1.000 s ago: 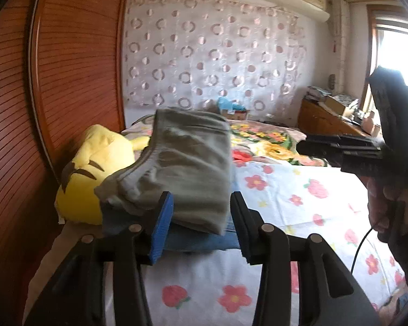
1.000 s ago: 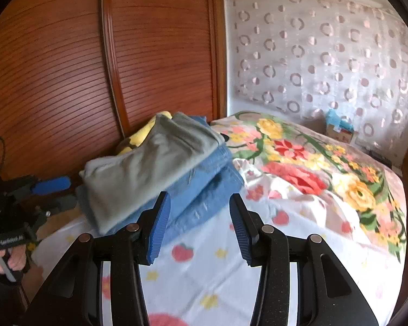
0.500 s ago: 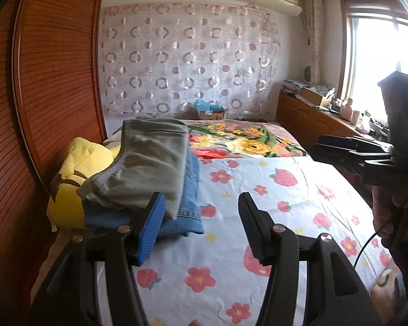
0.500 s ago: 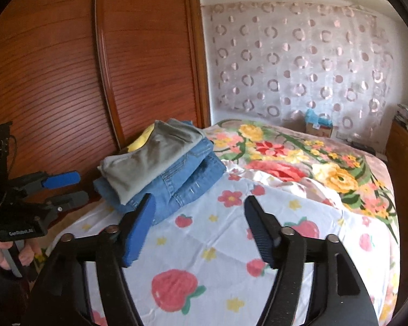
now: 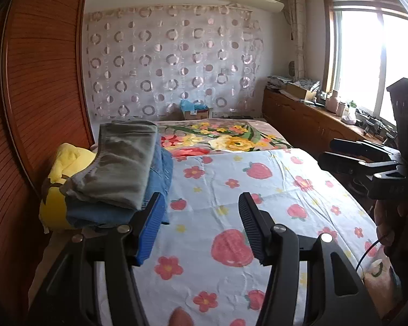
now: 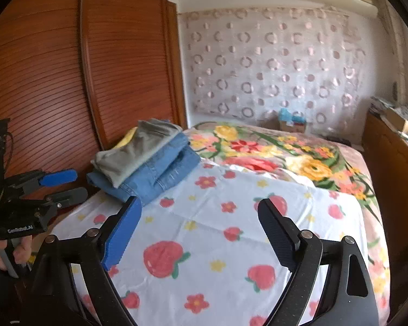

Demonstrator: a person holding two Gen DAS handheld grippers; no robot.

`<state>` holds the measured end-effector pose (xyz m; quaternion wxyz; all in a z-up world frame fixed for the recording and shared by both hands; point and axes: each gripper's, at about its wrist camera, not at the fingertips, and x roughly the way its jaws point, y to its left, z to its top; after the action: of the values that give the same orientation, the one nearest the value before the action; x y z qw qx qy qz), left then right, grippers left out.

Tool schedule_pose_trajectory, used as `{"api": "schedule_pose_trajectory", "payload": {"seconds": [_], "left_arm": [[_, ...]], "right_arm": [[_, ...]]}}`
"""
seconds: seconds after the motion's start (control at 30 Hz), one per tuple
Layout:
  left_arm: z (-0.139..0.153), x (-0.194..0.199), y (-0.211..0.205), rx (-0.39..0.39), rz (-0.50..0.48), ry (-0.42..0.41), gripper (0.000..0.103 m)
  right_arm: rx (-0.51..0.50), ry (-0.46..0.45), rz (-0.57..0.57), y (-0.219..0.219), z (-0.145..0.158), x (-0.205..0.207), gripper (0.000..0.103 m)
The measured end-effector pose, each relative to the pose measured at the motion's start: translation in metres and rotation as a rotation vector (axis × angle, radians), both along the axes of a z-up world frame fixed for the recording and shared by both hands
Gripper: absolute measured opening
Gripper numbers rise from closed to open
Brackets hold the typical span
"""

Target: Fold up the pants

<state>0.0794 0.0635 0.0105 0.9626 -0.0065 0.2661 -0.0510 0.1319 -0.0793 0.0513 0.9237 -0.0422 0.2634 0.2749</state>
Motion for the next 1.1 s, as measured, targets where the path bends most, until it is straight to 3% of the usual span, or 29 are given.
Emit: {"api": "schedule_pose_trajectory", "payload": {"seconds": [0.63, 1.1], "left_arm": [[-0.013, 0.0, -0.046, -0.002, -0.019, 0.048, 0.056], [0.013, -0.018, -0.047, -0.005, 0.029, 0.015, 0.056]], "right_arm": [[-0.009, 0.003, -0.169, -0.052, -0.018, -0.039, 0.094], [0.036, -0.05, -0.298, -0.09, 0.015, -0.074, 0.094]]}}
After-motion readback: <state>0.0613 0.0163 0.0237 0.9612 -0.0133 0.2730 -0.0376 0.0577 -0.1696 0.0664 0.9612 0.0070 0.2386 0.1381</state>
